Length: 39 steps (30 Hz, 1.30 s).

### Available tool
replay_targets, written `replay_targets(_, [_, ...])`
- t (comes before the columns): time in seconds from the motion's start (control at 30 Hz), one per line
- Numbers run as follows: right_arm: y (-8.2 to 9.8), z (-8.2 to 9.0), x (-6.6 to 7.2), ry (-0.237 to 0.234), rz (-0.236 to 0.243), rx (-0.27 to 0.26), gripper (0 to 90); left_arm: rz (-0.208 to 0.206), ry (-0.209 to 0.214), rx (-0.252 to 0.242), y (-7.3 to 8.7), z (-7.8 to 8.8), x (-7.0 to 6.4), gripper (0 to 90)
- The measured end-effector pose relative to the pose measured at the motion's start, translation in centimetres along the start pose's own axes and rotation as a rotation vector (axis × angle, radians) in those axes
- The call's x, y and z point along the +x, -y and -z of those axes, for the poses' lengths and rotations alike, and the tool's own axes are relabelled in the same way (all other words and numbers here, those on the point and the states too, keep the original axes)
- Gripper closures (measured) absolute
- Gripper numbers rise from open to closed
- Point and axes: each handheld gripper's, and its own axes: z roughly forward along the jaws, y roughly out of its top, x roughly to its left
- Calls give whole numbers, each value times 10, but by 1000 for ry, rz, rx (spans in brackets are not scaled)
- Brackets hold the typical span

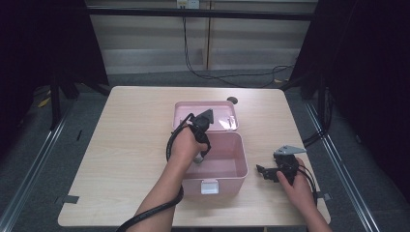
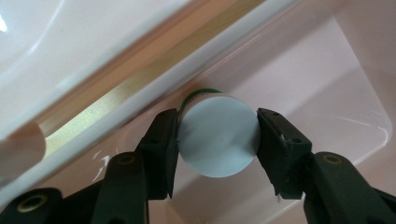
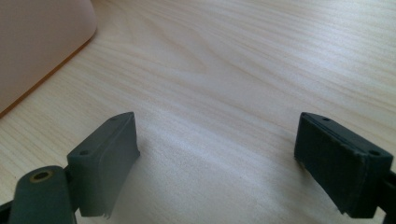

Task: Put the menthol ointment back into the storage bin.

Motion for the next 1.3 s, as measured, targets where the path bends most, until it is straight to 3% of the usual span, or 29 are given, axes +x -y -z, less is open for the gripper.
replay_targets(0.97, [0,0,0,0,0,0,131,4,3,0,1,-14,-1,501])
replay_targets(1.23, [0,0,0,0,0,0,131,-19,1,7,1,-15,-1,500])
replay_targets(1.27, [0,0,0,0,0,0,131,9,4,3,2,-16,-3,501])
replay_targets(1.3, [0,0,0,0,0,0,132,-1,2,4,1,-16,-2,500])
